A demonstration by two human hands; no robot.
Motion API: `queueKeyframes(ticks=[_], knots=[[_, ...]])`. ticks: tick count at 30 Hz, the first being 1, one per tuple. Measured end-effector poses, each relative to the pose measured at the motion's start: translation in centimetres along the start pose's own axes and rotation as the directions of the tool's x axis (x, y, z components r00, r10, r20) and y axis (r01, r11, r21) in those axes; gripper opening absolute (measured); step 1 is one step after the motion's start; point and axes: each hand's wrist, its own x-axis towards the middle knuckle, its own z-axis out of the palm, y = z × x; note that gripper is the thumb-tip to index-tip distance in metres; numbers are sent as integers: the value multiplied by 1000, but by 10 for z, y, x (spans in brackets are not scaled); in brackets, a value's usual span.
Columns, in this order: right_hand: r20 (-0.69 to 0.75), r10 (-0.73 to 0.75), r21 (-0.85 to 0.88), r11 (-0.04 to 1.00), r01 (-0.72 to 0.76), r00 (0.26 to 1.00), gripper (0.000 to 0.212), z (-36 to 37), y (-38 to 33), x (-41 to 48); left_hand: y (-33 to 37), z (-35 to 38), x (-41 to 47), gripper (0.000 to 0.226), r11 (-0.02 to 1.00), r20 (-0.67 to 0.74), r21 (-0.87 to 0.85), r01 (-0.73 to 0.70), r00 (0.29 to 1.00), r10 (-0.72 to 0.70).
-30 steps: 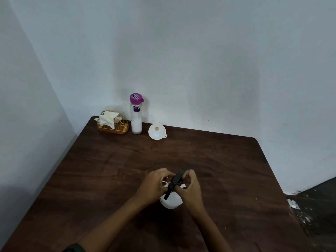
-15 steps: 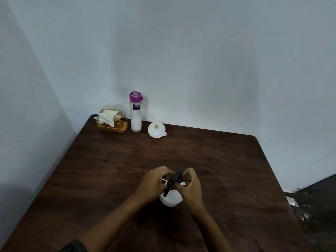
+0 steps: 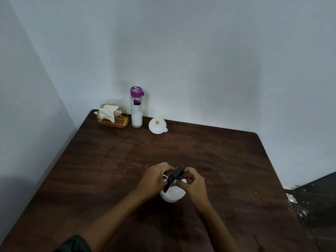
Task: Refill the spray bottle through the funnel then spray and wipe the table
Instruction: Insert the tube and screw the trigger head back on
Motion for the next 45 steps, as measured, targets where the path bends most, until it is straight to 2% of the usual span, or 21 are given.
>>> queueKeyframes(ticks=[5, 12, 23, 32, 36, 38, 40, 42, 44, 45], knots=[[-11, -22, -56, 998, 21, 1000, 32, 7, -5, 0, 1, 0, 0, 18, 1000, -6, 4, -14, 1000, 14], [190, 9, -10, 1000, -8, 982, 26, -15, 0, 5, -1, 0, 1, 16, 999, 11, 24, -35, 999, 34], [65, -51, -40, 998, 53, 997, 25, -14, -7, 8, -5, 1, 3, 21, 997, 3, -30, -68, 998, 68], [-28, -25, -10, 1000, 25, 999, 25, -4, -15, -1, -6, -2, -1, 18, 996, -3, -39, -75, 997, 75], [-13, 2, -13, 1000, -2, 1000, 27, -4, -16, -1, -2, -5, 0, 18, 996, 42, -54, -67, 997, 70], [-4, 15, 16, 1000, -15, 1000, 28, -5, -20, -2, -3, -9, 4, 18, 997, 118, -79, -12, 993, 21], [-31, 36, 62, 997, -34, 999, 26, -7, -25, -3, -10, -14, 4, 18, 964, 205, -203, 171, 970, -128], [-110, 81, 110, 991, -69, 991, 26, -12, -27, -6, -18, -22, -7, 27, 838, 283, -399, 373, 919, -274], [-187, 135, 157, 982, -106, 973, 29, -18, -27, -9, -20, -22, -24, 42, 719, 398, -519, 461, 876, -274], [-208, 152, 174, 978, -116, 966, 31, -20, -27, -10, -19, -17, -32, 57, 716, 457, -517, 468, 859, -231]])
